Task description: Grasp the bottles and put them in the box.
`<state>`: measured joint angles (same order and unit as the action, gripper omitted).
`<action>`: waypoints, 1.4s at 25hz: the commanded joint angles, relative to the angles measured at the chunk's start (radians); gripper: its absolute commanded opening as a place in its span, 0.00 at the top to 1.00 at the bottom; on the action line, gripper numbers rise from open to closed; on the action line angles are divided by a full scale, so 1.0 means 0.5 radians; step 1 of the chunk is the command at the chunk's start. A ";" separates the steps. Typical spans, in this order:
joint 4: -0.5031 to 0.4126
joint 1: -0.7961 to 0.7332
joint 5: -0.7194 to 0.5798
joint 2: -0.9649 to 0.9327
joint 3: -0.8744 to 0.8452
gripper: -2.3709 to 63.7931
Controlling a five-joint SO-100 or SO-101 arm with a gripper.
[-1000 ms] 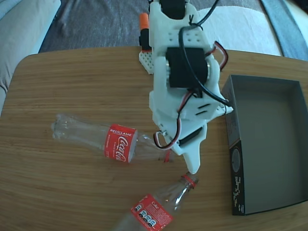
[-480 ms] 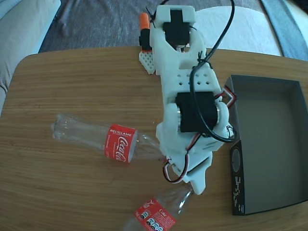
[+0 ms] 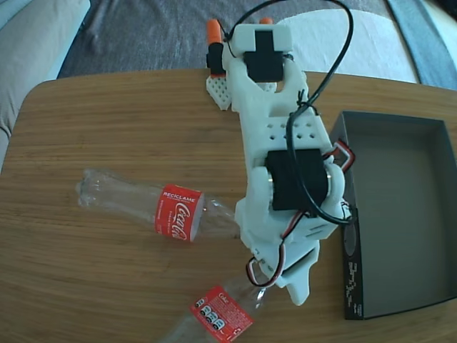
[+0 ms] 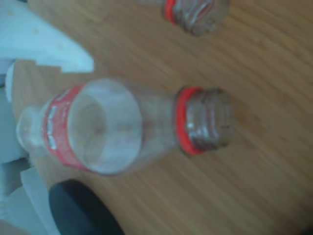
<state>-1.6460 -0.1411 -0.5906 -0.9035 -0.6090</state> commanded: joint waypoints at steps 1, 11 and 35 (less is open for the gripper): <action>-0.107 -0.025 0.009 -0.006 0.114 0.26; 0.018 -0.064 0.006 0.141 0.117 0.26; 0.230 -0.049 0.000 0.482 0.233 0.26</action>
<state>-1.5186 -0.1641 -0.5906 -0.6427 -0.5492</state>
